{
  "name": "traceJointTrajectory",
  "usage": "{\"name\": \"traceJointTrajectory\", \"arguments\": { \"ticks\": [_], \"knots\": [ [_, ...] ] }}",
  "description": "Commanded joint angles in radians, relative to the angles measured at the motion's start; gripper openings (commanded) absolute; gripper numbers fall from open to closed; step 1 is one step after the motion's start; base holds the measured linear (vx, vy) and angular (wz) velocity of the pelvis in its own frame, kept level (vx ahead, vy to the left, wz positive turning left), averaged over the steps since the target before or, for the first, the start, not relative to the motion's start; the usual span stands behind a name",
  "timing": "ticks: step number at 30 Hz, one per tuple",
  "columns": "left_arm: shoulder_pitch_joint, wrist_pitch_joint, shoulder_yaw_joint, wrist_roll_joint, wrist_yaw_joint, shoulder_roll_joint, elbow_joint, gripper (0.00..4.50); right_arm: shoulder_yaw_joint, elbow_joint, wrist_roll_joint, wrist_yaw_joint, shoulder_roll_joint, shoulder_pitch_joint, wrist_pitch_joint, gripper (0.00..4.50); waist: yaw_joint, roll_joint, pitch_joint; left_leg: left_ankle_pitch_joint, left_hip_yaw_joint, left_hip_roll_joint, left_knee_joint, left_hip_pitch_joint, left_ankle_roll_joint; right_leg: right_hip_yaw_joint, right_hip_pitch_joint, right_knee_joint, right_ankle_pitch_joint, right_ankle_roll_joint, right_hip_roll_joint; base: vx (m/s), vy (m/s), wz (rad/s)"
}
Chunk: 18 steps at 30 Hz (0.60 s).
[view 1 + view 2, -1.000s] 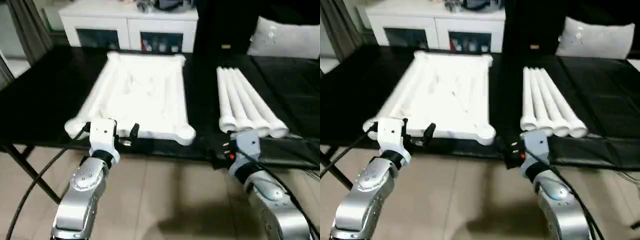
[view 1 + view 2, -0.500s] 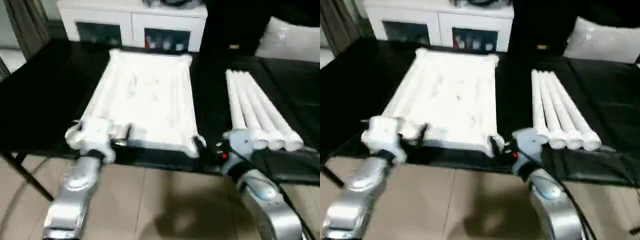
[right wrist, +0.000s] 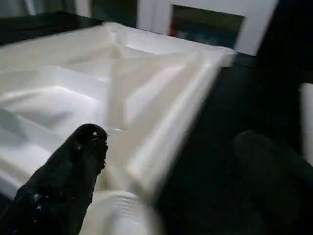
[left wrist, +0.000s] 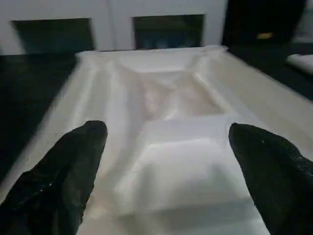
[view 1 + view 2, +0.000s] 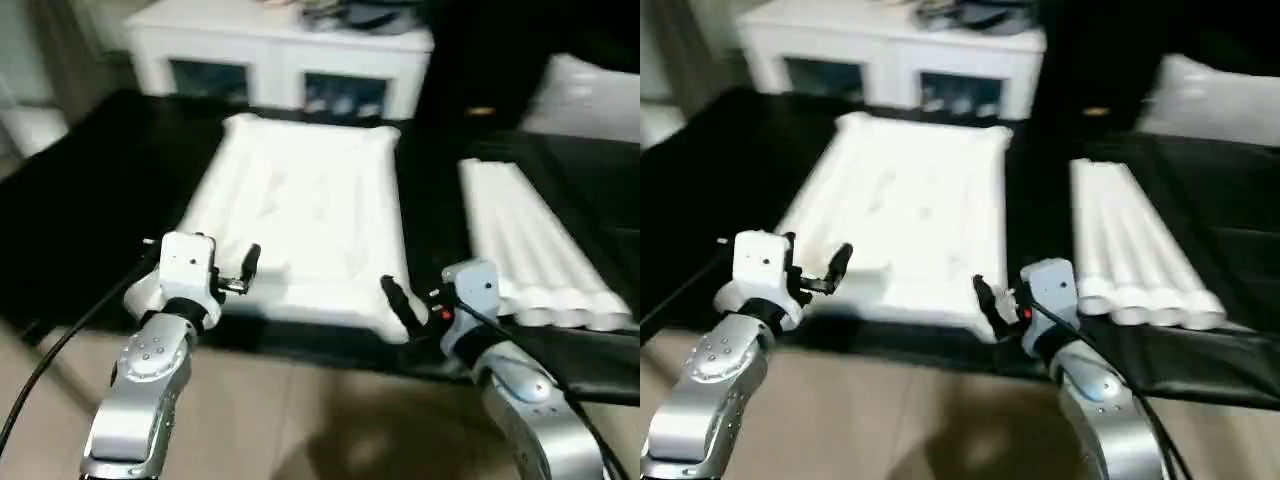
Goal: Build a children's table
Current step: Move to table
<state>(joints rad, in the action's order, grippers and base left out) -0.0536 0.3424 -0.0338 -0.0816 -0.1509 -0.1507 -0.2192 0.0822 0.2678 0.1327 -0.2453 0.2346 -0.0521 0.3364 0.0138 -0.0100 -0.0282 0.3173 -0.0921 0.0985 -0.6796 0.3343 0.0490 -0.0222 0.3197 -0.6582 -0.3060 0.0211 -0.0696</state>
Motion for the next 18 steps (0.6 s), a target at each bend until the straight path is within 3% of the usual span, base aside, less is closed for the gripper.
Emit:
{"name": "traceJointTrajectory", "arguments": {
  "ticks": [1,2,3,4,5,6,7,8,9,10,11,12,13,14,15,16,17,18],
  "knots": [
    [-0.001,0.004,-0.009,0.002,-0.007,-0.009,-0.006,4.48,-0.009,0.012,-0.003,-0.002,-0.004,0.001,-0.006,4.50,-0.055,-0.015,0.039,-0.077,0.012,0.046,-0.033,0.107,0.123,0.135,-0.135,0.158,0.020,-0.302,-0.184,0.100,-0.015,-0.08],
    [-0.001,0.004,-0.009,0.002,-0.007,-0.009,-0.006,4.48,-0.009,0.012,-0.003,-0.002,-0.004,0.001,-0.006,4.50,-0.059,0.000,0.031,-0.117,0.012,0.053,0.011,0.109,0.044,0.082,-0.129,0.150,-0.008,-0.340,-0.125,0.081,-0.005,-0.05],
    [0.000,0.005,-0.011,0.001,-0.008,-0.009,-0.007,4.48,-0.010,0.014,-0.005,-0.004,-0.005,0.002,-0.005,4.50,-0.058,0.011,0.031,-0.131,0.009,0.061,0.051,0.090,0.032,0.056,-0.115,0.149,-0.030,-0.337,-0.090,0.081,-0.005,-0.05],
    [0.001,0.005,-0.010,0.001,-0.009,-0.009,-0.007,4.48,-0.010,0.014,-0.004,-0.004,-0.005,0.002,-0.005,4.50,-0.046,0.041,0.029,-0.151,0.015,0.085,0.118,0.060,0.061,-0.002,-0.094,0.125,-0.041,-0.276,-0.024,0.114,0.011,-0.02],
    [0.001,0.005,-0.010,0.001,-0.009,-0.008,-0.007,4.48,-0.010,0.015,-0.004,-0.004,-0.005,0.002,-0.005,4.50,-0.030,0.048,0.029,-0.127,0.040,0.110,0.136,0.008,0.110,-0.017,-0.060,0.100,-0.044,-0.241,0.006,0.145,0.022,0.01],
    [0.003,0.006,-0.010,0.002,-0.010,-0.007,-0.008,4.48,-0.010,0.016,-0.005,-0.004,-0.003,0.002,-0.010,4.50,0.000,0.067,0.054,-0.147,0.114,0.156,0.138,-0.102,0.266,-0.044,0.024,0.014,-0.041,-0.200,0.016,0.145,0.022,0.01],
    [0.005,0.006,-0.010,0.002,-0.011,-0.006,-0.008,4.48,-0.010,0.016,-0.003,-0.004,-0.003,0.002,-0.004,4.50,0.012,0.059,0.063,-0.237,0.163,0.200,0.133,-0.148,0.425,-0.033,0.094,-0.043,-0.069,-0.085,-0.003,0.125,0.007,0.07],
    [0.006,0.006,-0.010,0.001,-0.011,-0.005,-0.008,4.48,-0.010,0.016,-0.001,-0.004,-0.003,0.002,0.001,4.50,-0.001,0.049,0.048,-0.278,0.145,0.210,0.134,-0.120,0.477,-0.015,0.119,-0.067,-0.047,0.003,-0.022,0.082,-0.003,0.08],
    [0.009,0.006,-0.010,0.002,-0.012,-0.003,-0.008,4.48,-0.012,0.017,0.003,-0.003,-0.003,0.002,0.008,4.50,0.003,0.038,0.046,-0.264,0.134,0.201,0.144,-0.103,0.478,-0.005,0.116,-0.064,-0.017,0.018,-0.031,0.082,-0.003,0.08],
    [0.011,0.005,-0.010,0.002,-0.011,-0.002,-0.009,4.48,-0.014,0.017,0.005,-0.003,-0.003,0.002,0.012,4.50,-0.006,0.017,0.038,-0.125,-0.002,0.206,0.148,-0.112,0.274,-0.006,0.129,-0.028,0.049,-0.044,-0.041,0.058,-0.026,-0.21],
    [0.012,0.006,-0.013,0.002,-0.008,-0.001,-0.009,4.48,-0.017,0.017,0.004,-0.007,-0.003,0.002,0.010,4.50,-0.019,-0.023,0.029,0.121,-0.066,0.120,0.145,-0.069,0.140,0.032,0.059,0.068,0.023,-0.108,-0.041,0.057,-0.087,-0.51],
    [0.013,0.005,-0.014,0.001,-0.007,0.000,-0.009,4.48,-0.019,0.016,0.001,-0.010,-0.002,0.003,0.007,4.50,-0.041,-0.048,0.013,0.222,-0.103,0.045,0.076,-0.051,0.068,0.104,0.038,0.134,-0.196,-0.164,-0.042,0.057,-0.087,-0.51],
    [0.014,0.005,-0.015,0.001,-0.005,0.001,-0.009,4.48,-0.022,0.016,-0.003,-0.010,-0.001,0.003,0.006,4.50,-0.084,-0.052,0.036,0.136,-0.053,0.013,-0.033,0.011,0.006,0.225,-0.081,0.169,-0.428,-0.274,-0.135,0.090,-0.088,-0.57],
    [0.014,0.005,-0.016,0.001,-0.004,0.002,-0.008,4.48,-0.024,0.016,-0.006,-0.010,0.000,0.003,0.005,4.50,-0.105,-0.037,0.029,0.077,-0.032,0.023,-0.043,0.035,-0.030,0.245,-0.098,0.168,-0.399,-0.315,-0.145,0.107,-0.052,-0.53],
    [0.016,0.003,-0.016,0.001,-0.004,0.005,-0.008,4.48,-0.026,0.015,-0.006,-0.011,0.001,0.004,0.003,4.50,-0.082,-0.044,0.026,-0.069,0.010,0.030,-0.057,0.105,-0.042,0.154,-0.114,0.133,-0.292,-0.261,-0.142,0.107,-0.052,-0.53],
    [0.017,0.002,-0.016,0.003,-0.004,0.009,-0.007,4.48,-0.029,0.015,-0.004,-0.013,0.004,0.006,0.001,4.50,-0.079,-0.026,0.015,-0.077,0.013,0.041,-0.021,0.057,-0.046,0.125,-0.044,0.163,-0.307,-0.278,-0.119,0.062,-0.040,-0.16],
    [0.017,0.001,-0.017,0.003,-0.004,0.011,-0.006,4.48,-0.030,0.015,-0.003,-0.014,0.006,0.006,0.002,4.50,-0.063,-0.001,0.011,-0.107,0.008,0.050,0.049,0.052,-0.023,0.069,-0.044,0.173,-0.395,-0.281,-0.075,0.064,0.018,0.11],
    [0.017,0.001,-0.017,0.003,-0.004,0.011,-0.006,4.48,-0.030,0.015,-0.003,-0.014,0.006,0.006,0.002,4.50,-0.064,0.016,0.010,-0.085,0.001,0.062,0.085,0.034,-0.016,0.048,-0.036,0.182,-0.421,-0.261,-0.060,0.064,0.018,0.11]
  ]
}}
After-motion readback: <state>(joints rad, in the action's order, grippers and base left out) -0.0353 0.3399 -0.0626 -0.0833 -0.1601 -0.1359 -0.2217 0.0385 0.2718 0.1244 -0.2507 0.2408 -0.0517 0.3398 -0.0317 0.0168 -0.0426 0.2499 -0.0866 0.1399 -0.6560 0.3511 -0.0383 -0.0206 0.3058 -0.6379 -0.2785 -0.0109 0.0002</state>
